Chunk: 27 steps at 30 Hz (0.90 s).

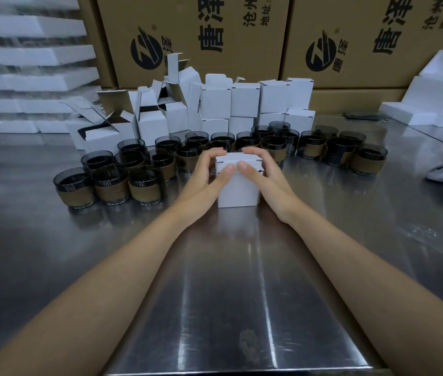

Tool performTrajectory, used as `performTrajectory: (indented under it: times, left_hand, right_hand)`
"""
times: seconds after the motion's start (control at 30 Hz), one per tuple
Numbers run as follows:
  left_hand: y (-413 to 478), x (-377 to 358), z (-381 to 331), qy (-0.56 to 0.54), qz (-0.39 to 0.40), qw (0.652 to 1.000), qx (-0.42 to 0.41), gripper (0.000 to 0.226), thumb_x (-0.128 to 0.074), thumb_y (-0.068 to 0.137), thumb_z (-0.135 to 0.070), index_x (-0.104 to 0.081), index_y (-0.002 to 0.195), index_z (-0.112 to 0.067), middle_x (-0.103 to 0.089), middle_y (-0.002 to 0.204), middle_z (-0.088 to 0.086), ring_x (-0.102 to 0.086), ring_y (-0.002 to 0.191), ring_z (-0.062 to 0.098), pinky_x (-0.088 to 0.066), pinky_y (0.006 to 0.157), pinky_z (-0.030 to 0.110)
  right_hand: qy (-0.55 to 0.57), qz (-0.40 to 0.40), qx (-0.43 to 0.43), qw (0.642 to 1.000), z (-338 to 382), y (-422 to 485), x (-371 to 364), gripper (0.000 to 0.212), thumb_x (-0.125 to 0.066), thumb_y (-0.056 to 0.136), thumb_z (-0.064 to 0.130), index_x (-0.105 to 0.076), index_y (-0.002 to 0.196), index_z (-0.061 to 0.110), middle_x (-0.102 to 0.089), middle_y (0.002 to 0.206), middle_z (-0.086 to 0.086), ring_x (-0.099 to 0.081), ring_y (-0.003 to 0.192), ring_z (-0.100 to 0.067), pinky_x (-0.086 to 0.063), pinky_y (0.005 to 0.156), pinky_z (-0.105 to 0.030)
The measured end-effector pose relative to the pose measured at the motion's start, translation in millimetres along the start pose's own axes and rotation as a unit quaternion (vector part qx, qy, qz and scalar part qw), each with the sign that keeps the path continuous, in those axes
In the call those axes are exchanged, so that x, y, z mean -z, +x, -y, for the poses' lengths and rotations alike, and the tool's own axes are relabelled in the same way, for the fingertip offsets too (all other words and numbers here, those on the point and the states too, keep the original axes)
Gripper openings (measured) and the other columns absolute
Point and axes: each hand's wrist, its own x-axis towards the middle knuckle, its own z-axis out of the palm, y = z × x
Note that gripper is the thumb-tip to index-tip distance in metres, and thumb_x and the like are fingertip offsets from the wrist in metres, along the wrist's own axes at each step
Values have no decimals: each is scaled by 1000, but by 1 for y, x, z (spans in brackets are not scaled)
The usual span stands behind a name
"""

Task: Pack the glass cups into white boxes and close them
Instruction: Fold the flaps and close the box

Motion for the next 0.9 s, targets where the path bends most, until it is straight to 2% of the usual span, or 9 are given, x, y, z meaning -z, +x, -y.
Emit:
performTrajectory:
  times: [0.1, 0.2, 0.33, 0.4, 0.47, 0.53, 0.7, 0.8, 0.9]
  left_hand:
    - [1, -4, -4, 5, -23, 1000, -3, 34, -50, 93, -44, -42, 123, -31, -48, 134, 3, -53, 119, 17, -48, 99, 33]
    - [2, -4, -5, 0, -22, 1000, 0, 26, -51, 99, -27, -43, 123, -24, -46, 136, 5, -51, 121, 21, -46, 99, 34]
    - [1, -4, -8, -11, -24, 1000, 7, 24, -50, 100, -18, -43, 123, -18, -44, 136, 3, -50, 120, 18, -45, 98, 35]
    - [2, -4, -9, -13, -23, 1000, 11, 25, -50, 100, -17, -43, 124, -16, -43, 137, 4, -48, 122, 20, -45, 100, 38]
    - [2, -4, -8, -11, -23, 1000, 9, 23, -51, 99, -15, -43, 122, -17, -42, 138, 0, -47, 124, 20, -43, 102, 41]
    - [2, -4, -8, -7, -19, 1000, 10, 23, -51, 99, -14, -43, 120, -21, -40, 138, -5, -45, 125, 17, -43, 104, 42]
    - [4, -6, -7, -22, -44, 998, 28, 15, -50, 100, -18, -47, 114, -18, -41, 137, -7, -44, 127, 14, -38, 107, 37]
    - [7, -10, -9, -36, -49, 997, 40, 16, -50, 97, -10, -49, 111, -18, -41, 135, -5, -43, 124, 8, -37, 105, 30]
    - [9, -16, -11, -15, -47, 998, 30, 22, -44, 97, -5, -55, 111, -17, -35, 134, -6, -37, 115, -12, -31, 95, 8]
  right_hand:
    - [-3, -14, -1, 1000, 1, 1, -1, 38, -60, 94, 32, -50, 129, 20, -59, 115, 6, -60, 95, 1, -47, 76, -11]
    - [4, -5, -8, 1000, 2, 2, -2, 44, -64, 88, 38, -51, 126, 22, -59, 115, 6, -61, 92, 5, -47, 75, -11]
    - [35, 5, -43, 998, -1, 5, 1, 39, -60, 81, 47, -56, 117, 33, -61, 118, 5, -61, 107, -11, -48, 94, -31]
    - [41, 3, -51, 998, -1, 6, 1, 38, -58, 80, 56, -59, 112, 37, -63, 116, 9, -61, 109, -11, -46, 99, -35]
    - [35, -5, -50, 998, -1, 6, -1, 39, -58, 79, 57, -59, 111, 36, -64, 110, 11, -63, 100, -6, -49, 90, -29]
    - [39, -9, -51, 998, -1, 8, -2, 35, -57, 79, 46, -58, 111, 31, -63, 106, 10, -62, 92, -5, -48, 81, -25]
    - [38, -2, -48, 998, 1, 7, -4, 32, -52, 76, 33, -58, 107, 29, -60, 106, 8, -58, 93, -9, -45, 81, -25]
    - [52, -1, -51, 997, 2, 7, -4, 28, -52, 75, 29, -60, 101, 25, -62, 103, 6, -57, 91, -11, -43, 79, -27]
    - [87, -14, -49, 995, 3, 7, -9, 18, -52, 72, 23, -60, 89, 22, -64, 94, 5, -57, 85, -12, -43, 75, -28]
